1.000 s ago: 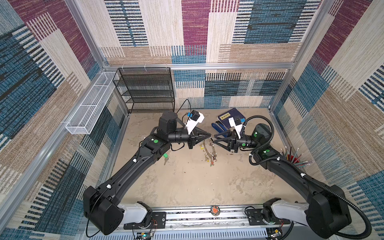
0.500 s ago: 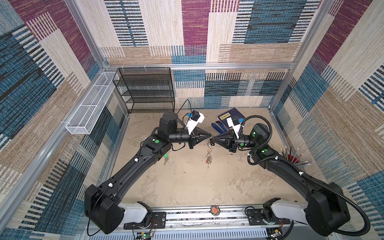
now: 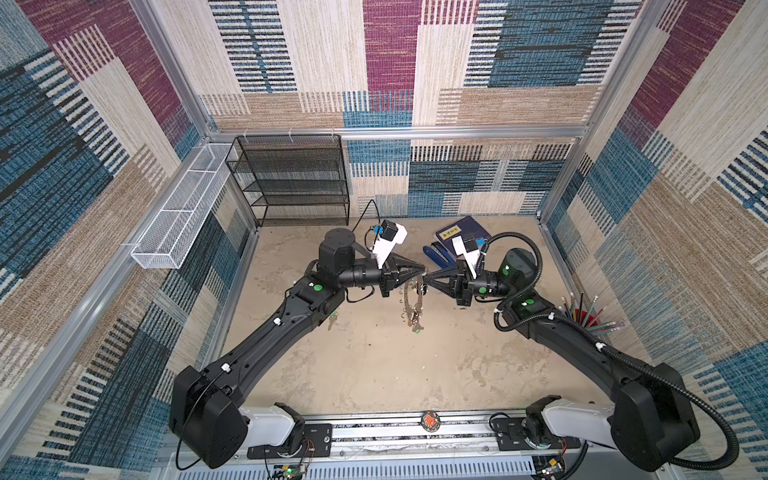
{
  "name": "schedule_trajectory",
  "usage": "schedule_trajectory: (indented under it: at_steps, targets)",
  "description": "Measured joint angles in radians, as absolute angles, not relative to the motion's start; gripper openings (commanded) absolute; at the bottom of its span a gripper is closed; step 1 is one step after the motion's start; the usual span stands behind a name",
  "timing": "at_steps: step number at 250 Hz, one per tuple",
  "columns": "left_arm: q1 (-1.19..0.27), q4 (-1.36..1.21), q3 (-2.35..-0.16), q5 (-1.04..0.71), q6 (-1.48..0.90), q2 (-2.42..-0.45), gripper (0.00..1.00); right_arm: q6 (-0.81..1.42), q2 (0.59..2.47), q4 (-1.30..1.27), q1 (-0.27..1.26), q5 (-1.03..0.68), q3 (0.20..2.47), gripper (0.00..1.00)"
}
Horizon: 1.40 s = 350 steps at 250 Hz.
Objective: Put the keys on the keyring
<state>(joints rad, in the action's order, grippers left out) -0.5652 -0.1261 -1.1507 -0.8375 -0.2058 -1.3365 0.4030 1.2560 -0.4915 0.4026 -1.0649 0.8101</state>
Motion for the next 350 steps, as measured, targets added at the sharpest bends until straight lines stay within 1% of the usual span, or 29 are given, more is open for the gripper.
schedule_trajectory:
  at_steps: [58, 70, 83, 91, 102, 116, 126, 192, 209, 248, 279, 309, 327, 350]
  targets:
    - [-0.581, -0.232, -1.105, -0.824, -0.267, -1.341, 0.0, 0.403, 1.282, -0.495, 0.418, -1.065, 0.833, 0.02]
    - [-0.583, -0.255, -1.095, -0.815, -0.278, -1.341, 0.0, 0.404, 1.285, -0.498, 0.418, -1.064, 0.836, 0.05]
    - [-0.583, -0.28, -1.082, -0.814, -0.293, -1.342, 0.0, 0.408, 1.288, -0.498, 0.418, -1.064, 0.836, 0.06]
    - [-0.584, -0.295, -1.076, -0.813, -0.299, -1.342, 0.0, 0.409, 1.288, -0.498, 0.418, -1.063, 0.836, 0.09]
    - [-0.584, -0.309, -1.069, -0.81, -0.313, -1.343, 0.0, 0.411, 1.288, -0.498, 0.418, -1.062, 0.836, 0.17]
    - [-0.585, -0.327, -1.061, -0.805, -0.319, -1.344, 0.0, 0.414, 1.288, -0.498, 0.419, -1.061, 0.836, 0.2]
    - [-0.585, -0.342, -1.057, -0.795, -0.324, -1.346, 0.0, 0.414, 1.285, -0.494, 0.419, -1.06, 0.836, 0.24]
    - [-0.585, -0.391, -1.035, -0.789, -0.345, -1.355, 0.0, 0.369, 1.215, -0.386, 0.398, -0.983, 0.83, 0.37]
    - [-0.586, -0.395, -1.031, -0.793, -0.348, -1.361, 0.0, 0.356, 1.19, -0.358, 0.379, -0.964, 0.825, 0.38]
    - [-0.587, -0.429, -1.025, -0.799, -0.369, -1.373, 0.0, 0.339, 1.125, -0.286, 0.331, -0.933, 0.81, 0.49]
    - [-0.587, -0.462, -1.012, -0.82, -0.392, -1.376, 0.0, 0.339, 1.096, -0.271, 0.313, -0.933, 0.812, 0.53]
    - [-0.587, -0.519, -0.995, -0.849, -0.423, -1.379, 0.0, 0.351, 1.113, -0.285, 0.311, -0.955, 0.826, 0.55]
    - [-0.587, -0.557, -0.984, -0.859, -0.443, -1.382, 0.0, 0.37, 1.134, -0.308, 0.31, -0.977, 0.833, 0.55]
    - [-0.587, -0.608, -0.971, -0.871, -0.472, -1.386, 0.0, 0.39, 1.156, -0.334, 0.31, -1.003, 0.839, 0.51]
